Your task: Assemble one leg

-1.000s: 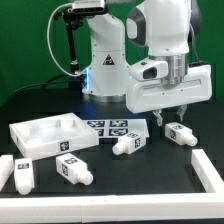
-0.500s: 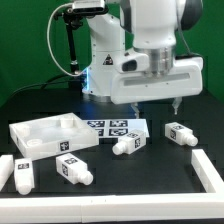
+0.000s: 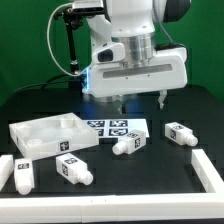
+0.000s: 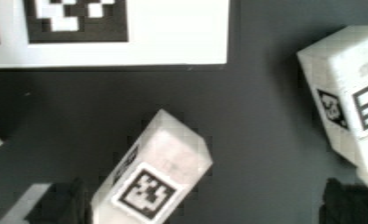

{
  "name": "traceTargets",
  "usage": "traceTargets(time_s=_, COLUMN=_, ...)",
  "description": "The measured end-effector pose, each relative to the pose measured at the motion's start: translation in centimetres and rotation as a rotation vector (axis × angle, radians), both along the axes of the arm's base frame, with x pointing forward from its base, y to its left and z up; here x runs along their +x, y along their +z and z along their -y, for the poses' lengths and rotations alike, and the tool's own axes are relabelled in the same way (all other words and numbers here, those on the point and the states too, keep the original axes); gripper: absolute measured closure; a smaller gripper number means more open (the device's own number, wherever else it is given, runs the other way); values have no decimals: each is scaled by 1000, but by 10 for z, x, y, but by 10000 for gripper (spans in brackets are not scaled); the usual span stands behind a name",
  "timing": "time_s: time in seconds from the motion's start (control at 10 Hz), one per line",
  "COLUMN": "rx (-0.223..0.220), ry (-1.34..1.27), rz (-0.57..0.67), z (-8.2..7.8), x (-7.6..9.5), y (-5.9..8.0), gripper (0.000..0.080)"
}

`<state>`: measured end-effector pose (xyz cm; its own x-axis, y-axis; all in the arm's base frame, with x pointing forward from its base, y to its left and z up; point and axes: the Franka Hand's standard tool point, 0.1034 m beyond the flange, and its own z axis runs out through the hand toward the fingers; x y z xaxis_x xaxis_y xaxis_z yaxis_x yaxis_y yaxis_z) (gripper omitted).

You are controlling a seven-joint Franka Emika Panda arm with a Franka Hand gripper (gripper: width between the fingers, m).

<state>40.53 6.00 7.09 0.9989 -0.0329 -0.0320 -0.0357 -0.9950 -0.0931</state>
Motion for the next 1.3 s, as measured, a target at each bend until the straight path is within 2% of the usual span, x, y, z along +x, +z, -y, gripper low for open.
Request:
traceTargets(time_s=0.2, rx=1, ry=-11, rz=-3, z=2, x=2, y=-1, gripper=151)
traceTargets(time_s=0.3, rx=10, ry=-83, rz=-15, z=10, x=15, y=-7, gripper=151)
traceTargets(time_s=0.4, rx=21, ry=-155, rz=-11, z=19, x=22, y=-20, gripper=151)
traceTargets(time_s=0.5, rx=18, ry=-153, rz=-18, z=19, x=19, y=-30, gripper=151)
traceTargets(time_s=0.7, rx=3, ry=-141, rz=7, z=30, x=18, y=-55, gripper=151)
traceTargets(time_s=0.9, rx=-4, ry=-131, rz=27, z=31, x=19, y=-63, gripper=151)
traceTargets(time_s=1.0, rx=-3, ry=-131, rz=24, z=31, x=19, y=-63, gripper=267)
traceTargets(time_s=1.1, rx=-3, ry=-132, rz=24, z=31, x=19, y=-63, gripper=267)
traceTargets(time_s=1.3, rx=-3, ry=-131, rz=24, z=31, x=19, y=-63, gripper=520)
